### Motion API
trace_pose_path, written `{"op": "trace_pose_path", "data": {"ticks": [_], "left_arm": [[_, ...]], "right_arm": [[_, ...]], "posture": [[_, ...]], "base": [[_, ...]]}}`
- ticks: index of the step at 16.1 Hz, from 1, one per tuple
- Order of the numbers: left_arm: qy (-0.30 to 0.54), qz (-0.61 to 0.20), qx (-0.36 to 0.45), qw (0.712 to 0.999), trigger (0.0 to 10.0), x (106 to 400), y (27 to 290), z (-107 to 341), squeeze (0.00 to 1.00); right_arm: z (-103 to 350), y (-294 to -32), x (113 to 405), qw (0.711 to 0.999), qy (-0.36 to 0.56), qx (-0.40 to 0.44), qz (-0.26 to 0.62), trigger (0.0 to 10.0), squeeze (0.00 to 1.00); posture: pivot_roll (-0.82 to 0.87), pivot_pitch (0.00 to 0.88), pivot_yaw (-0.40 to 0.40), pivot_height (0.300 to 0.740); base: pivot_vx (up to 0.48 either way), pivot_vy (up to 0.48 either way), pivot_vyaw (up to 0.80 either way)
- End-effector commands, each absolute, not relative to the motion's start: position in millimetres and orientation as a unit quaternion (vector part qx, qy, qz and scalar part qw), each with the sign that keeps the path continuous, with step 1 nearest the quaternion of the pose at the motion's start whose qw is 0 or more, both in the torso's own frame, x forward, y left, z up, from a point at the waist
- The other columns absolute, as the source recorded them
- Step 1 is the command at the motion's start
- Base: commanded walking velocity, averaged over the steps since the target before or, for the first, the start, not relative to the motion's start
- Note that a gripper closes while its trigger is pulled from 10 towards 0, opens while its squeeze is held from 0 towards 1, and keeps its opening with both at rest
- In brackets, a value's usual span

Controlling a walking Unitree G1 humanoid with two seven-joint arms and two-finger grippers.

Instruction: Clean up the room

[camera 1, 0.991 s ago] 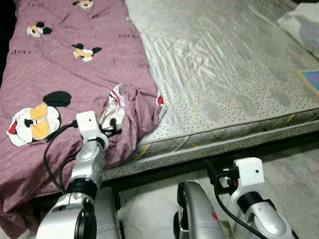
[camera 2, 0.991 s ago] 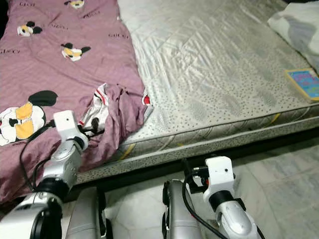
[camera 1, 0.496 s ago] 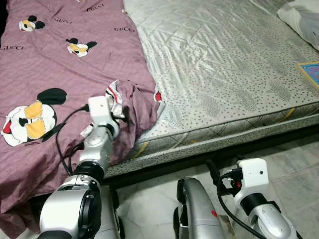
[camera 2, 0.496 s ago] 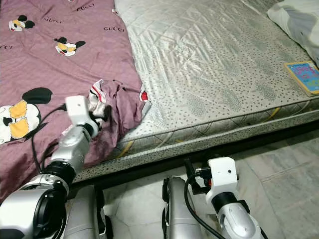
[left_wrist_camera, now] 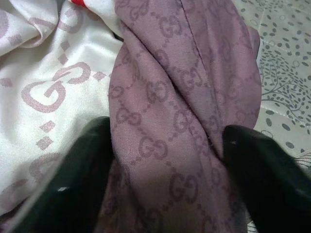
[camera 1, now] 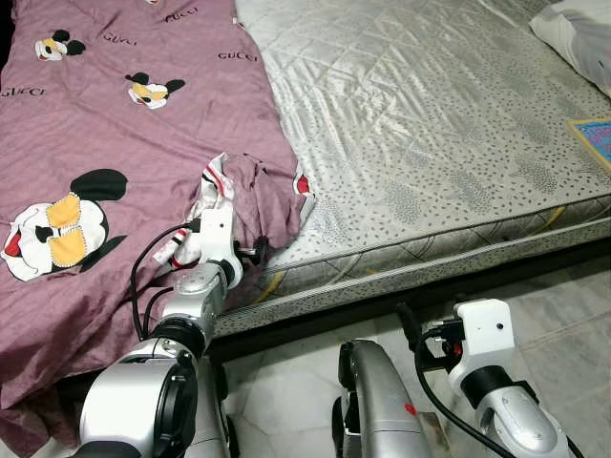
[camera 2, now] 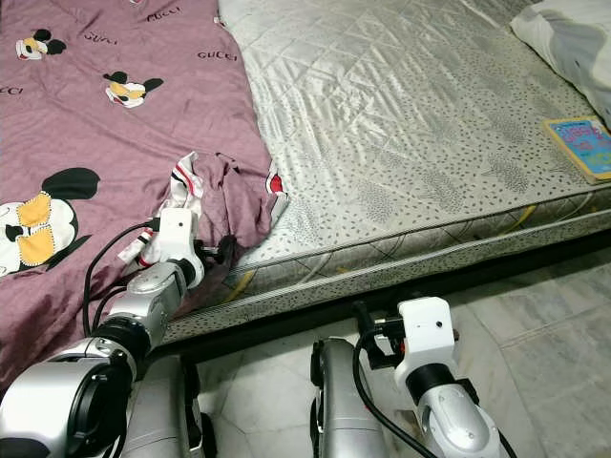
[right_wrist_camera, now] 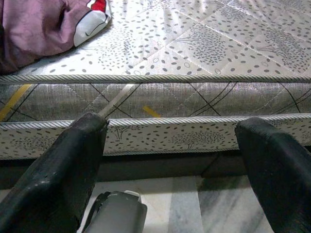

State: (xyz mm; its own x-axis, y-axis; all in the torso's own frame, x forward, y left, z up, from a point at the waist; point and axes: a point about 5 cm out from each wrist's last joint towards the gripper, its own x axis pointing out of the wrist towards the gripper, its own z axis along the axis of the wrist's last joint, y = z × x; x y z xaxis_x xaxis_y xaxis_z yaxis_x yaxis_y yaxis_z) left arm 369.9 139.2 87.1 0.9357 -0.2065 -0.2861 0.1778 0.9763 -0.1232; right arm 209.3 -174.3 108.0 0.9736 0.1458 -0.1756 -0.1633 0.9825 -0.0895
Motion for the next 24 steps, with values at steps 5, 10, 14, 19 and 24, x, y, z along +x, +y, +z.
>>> {"op": "trace_pose_path", "data": {"ticks": [5, 10, 14, 19, 24], "left_arm": [[0.153, -0.090, -0.032, 0.984, 0.0, 371, 146, 88, 0.00], [0.139, -0.071, -0.023, 0.987, 0.0, 373, 153, 92, 0.00], [0.144, -0.067, -0.017, 0.987, 0.0, 372, 155, 91, 0.00], [0.139, -0.052, -0.012, 0.989, 0.0, 374, 161, 94, 0.00], [0.135, -0.013, -0.009, 0.991, 0.0, 372, 184, 95, 0.00]], "right_arm": [[109, -178, 209, 0.993, 0.086, -0.059, 0.064, 10.0, 0.00], [108, -178, 212, 0.993, 0.085, -0.061, 0.062, 10.0, 0.00], [108, -178, 213, 0.993, 0.084, -0.062, 0.061, 10.0, 0.00], [108, -178, 215, 0.993, 0.083, -0.063, 0.060, 10.0, 0.00], [107, -177, 218, 0.993, 0.080, -0.062, 0.062, 10.0, 0.00]], "posture": [[-0.20, 0.245, 0.001, 0.557], [-0.19, 0.242, -0.003, 0.557], [-0.20, 0.240, -0.002, 0.557], [-0.19, 0.235, -0.002, 0.557], [-0.18, 0.227, 0.000, 0.557]], "base": [[0.000, 0.000, 0.00], [0.000, 0.000, 0.00], [0.000, 0.000, 0.00], [0.000, 0.000, 0.00], [0.000, 0.000, 0.00]]}}
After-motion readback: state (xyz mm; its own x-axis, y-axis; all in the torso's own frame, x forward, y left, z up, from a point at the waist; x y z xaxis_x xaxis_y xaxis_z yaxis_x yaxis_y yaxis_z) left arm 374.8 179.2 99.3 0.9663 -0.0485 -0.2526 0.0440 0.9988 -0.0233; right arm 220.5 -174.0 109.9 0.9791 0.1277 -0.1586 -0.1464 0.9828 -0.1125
